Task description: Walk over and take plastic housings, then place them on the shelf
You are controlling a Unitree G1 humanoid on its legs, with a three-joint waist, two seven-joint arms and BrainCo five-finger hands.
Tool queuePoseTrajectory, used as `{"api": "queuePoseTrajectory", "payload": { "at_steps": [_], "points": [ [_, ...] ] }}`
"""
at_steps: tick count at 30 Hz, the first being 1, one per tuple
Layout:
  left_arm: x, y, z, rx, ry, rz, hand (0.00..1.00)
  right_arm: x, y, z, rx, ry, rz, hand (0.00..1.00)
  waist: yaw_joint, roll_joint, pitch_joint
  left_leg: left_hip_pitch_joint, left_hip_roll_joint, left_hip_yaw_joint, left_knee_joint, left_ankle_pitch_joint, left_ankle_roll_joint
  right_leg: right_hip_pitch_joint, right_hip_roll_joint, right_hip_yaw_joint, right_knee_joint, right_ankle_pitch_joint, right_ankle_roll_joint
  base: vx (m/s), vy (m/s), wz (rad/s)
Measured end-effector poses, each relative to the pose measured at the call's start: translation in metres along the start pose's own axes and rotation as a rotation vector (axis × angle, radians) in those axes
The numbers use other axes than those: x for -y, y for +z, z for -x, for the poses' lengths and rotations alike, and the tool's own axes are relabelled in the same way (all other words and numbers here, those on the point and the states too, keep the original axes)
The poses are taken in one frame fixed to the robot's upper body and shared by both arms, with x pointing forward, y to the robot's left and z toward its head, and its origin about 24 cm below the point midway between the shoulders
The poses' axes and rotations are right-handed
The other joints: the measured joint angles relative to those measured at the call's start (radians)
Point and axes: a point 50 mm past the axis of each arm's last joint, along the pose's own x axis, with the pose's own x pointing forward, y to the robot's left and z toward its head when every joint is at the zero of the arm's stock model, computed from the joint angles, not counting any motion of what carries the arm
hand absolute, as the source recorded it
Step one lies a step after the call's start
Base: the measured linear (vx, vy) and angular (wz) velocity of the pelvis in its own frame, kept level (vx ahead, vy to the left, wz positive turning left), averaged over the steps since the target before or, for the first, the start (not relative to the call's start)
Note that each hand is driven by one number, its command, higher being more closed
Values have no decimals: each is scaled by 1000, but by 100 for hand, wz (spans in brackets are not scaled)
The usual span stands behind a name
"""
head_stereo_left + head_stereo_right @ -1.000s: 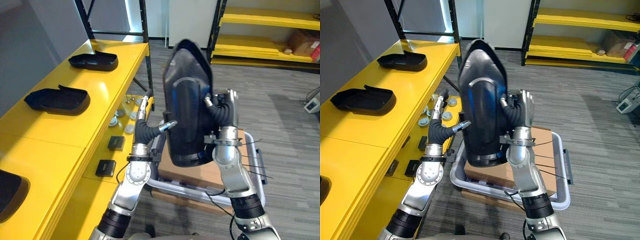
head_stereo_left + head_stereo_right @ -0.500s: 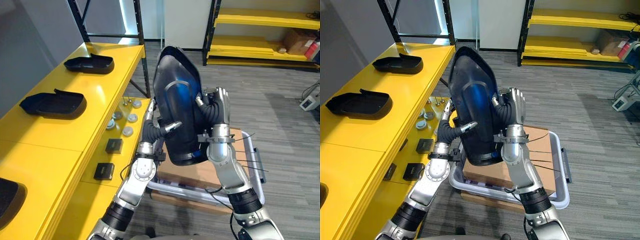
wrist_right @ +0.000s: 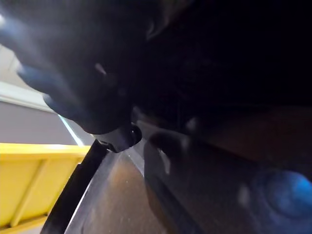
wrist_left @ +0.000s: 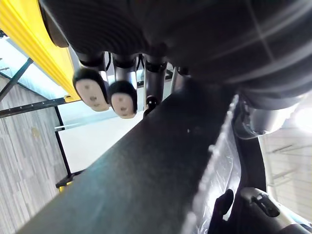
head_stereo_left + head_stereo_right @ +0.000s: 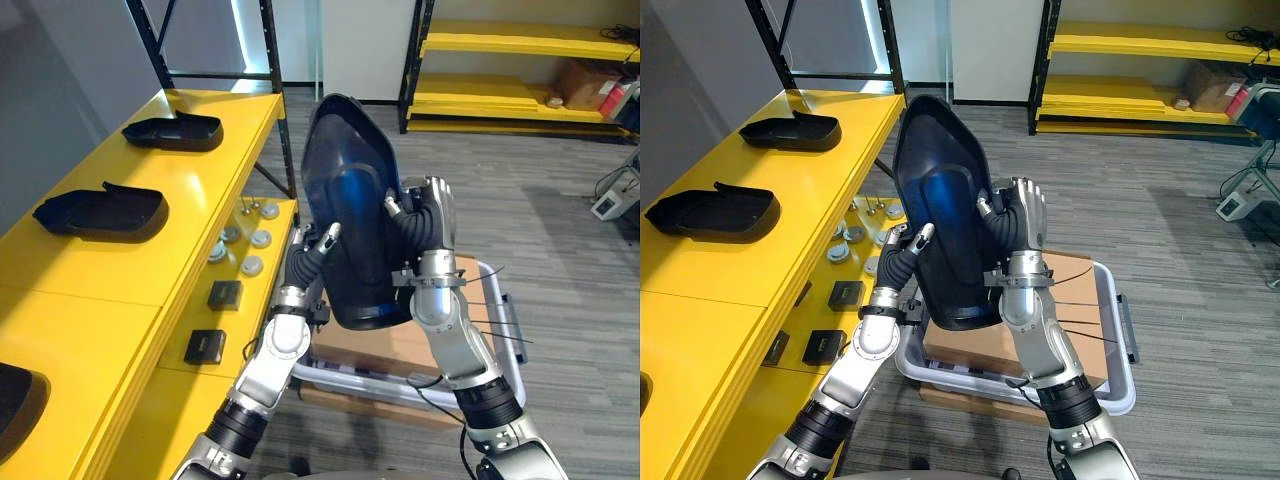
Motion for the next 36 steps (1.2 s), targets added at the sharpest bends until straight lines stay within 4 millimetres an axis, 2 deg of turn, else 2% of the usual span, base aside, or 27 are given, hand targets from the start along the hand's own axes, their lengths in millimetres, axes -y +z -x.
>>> {"api": "queuePoseTrajectory", "payload": {
  "at_steps": [8, 11, 16, 17, 22, 24, 26, 29, 31, 32, 34, 35, 36],
  "points": [
    [-10, -14, 1, -67, 11, -25, 100, -3, 9, 1, 20, 109, -297, 0, 3, -2, -1, 15, 0, -2, -2, 0, 0, 14, 0, 0, -1, 0, 0, -4, 0, 0],
    [-12, -20, 6, -97, 15, -30, 100, 3, 21, -1, 72, 110, -404, 0, 3, -2, -1, 15, 0, -1, -3, 0, 0, 14, 0, 1, -1, 0, 0, 0, 0, 0],
    [-22, -29, 11, -124, 39, -94, 100, 31, 48, -5, 224, 25, -579, 0, 3, -7, -5, 19, 0, 0, -3, 0, 0, 17, 0, 1, -1, 0, 0, 0, 0, 0],
    [-22, -29, 11, -124, 44, -100, 100, 36, 49, -6, 238, 8, -588, 0, 3, -8, -5, 19, 0, 0, -3, 0, 0, 17, 0, 1, 0, 0, 0, 0, 0, 0],
    [-36, -39, 21, -163, 101, -165, 100, 85, 48, -8, 320, -209, -613, 0, 1, -11, -7, 44, 0, 2, -18, 1, 1, 33, 0, 3, -1, -1, 1, -12, 2, -2],
    [-39, -44, 26, -187, 113, -171, 100, 106, 41, -6, 324, -305, -571, 0, -2, -12, -7, 44, 0, 2, -20, 2, 1, 32, 0, 3, -1, -1, 1, -33, 4, -2],
    [-45, -48, 32, -216, 151, -162, 100, 132, 21, 6, 259, -441, -489, 0, -4, -14, -8, 44, 0, 2, -20, 1, 1, 32, -1, 3, -1, -1, 1, 0, 0, 0],
    [-57, -43, 38, -205, 222, -155, 100, 155, -4, 26, 147, -566, -397, 0, -18, -14, -8, 43, -1, 1, -22, 1, 1, 31, -2, 2, -2, -2, 2, 0, 0, 0],
    [-69, -31, 40, -159, 290, -143, 100, 176, -36, 55, -17, -682, -287, 0, -24, -14, -7, 42, -1, 1, -22, 1, 1, 31, -1, 2, -4, -3, 3, 0, 0, 0],
    [-72, -27, 41, -146, 307, -138, 100, 180, -44, 63, -64, -703, -264, 0, -24, -14, -7, 42, -1, 1, -22, 1, 1, 31, -1, 2, -5, -3, 3, 0, 0, 0],
    [-82, -14, 45, -90, 370, -128, 100, 190, -81, 100, -294, -776, -183, 0, -29, -14, -7, 41, -1, 1, -22, 0, 1, 30, 0, 2, -7, -3, 3, 0, 0, 0],
    [-84, -11, 47, -77, 382, -126, 100, 191, -91, 110, -359, -790, -169, 0, -30, -14, -7, 40, -1, 1, -22, 0, 1, 30, 0, 2, -7, -3, 3, 0, 0, 0],
    [-89, -6, 51, -57, 406, -124, 100, 190, -111, 133, -500, -818, -146, 0, -35, -13, -6, 39, 0, 1, -22, 0, 1, 29, 0, 2, -8, -3, 3, 0, 0, 0]
  ]
}}
